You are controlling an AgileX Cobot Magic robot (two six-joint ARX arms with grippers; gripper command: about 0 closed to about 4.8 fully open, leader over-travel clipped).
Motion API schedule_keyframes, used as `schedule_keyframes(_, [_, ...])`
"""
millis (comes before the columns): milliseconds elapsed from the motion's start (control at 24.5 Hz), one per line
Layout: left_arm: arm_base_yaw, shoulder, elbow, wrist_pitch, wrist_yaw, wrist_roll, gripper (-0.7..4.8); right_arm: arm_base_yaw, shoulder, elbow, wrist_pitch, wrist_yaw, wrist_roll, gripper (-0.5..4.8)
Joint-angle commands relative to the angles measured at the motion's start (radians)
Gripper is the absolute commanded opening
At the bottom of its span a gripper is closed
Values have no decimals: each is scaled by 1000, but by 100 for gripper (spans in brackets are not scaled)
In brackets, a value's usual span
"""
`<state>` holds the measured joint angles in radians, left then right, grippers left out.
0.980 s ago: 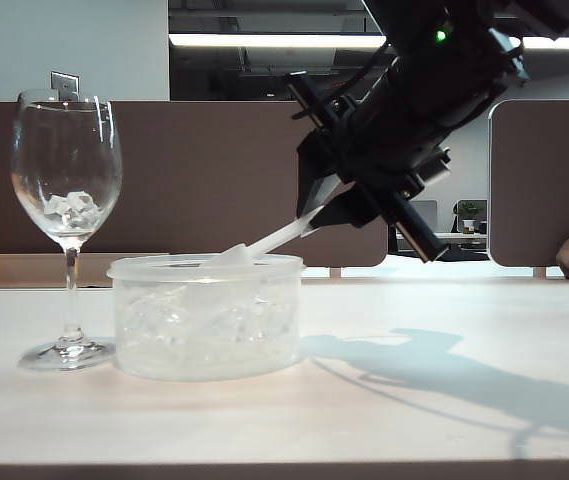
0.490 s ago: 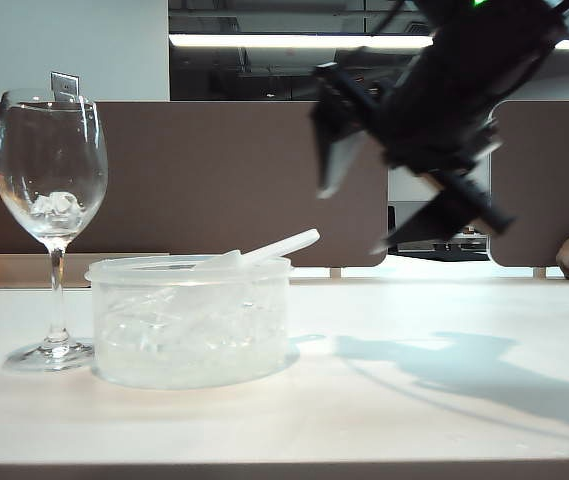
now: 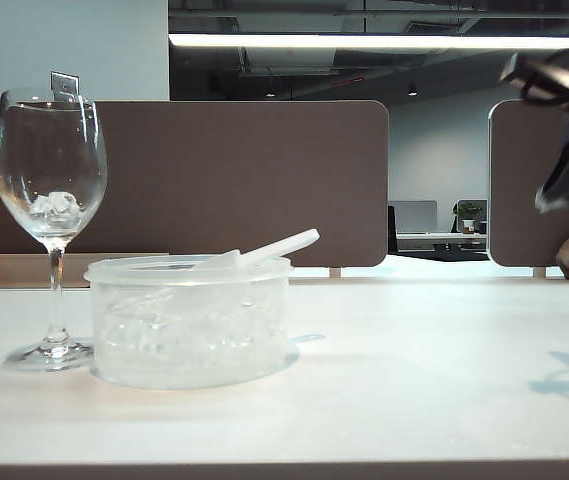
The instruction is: Pick up an ice shovel filled with ice cubes and pour the ice from the shovel into the glass.
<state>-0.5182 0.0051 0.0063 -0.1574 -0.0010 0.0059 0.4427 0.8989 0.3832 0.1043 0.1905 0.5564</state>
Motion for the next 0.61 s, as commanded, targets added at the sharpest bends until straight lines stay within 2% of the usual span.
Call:
schedule_keyframes(41, [0, 1, 1, 8, 3, -3, 29, -11, -92, -32, 35, -32, -357, -1])
schedule_keyframes(82, [0, 1, 1, 8, 2, -3, 29, -11, -129, -51, 35, -58, -470, -1])
schedule_keyframes(163, [0, 1, 1, 8, 3, -3, 29, -11, -183, -82, 35, -89, -558, -1])
schedule_keyframes(408, [0, 1, 1, 8, 2, -3, 29, -41, -367, -216, 26, -89, -565, -1])
schedule_keyframes(612, [0, 1, 1, 8, 3, -3, 29, -97, -487, -281, -57, -106, -557, -2])
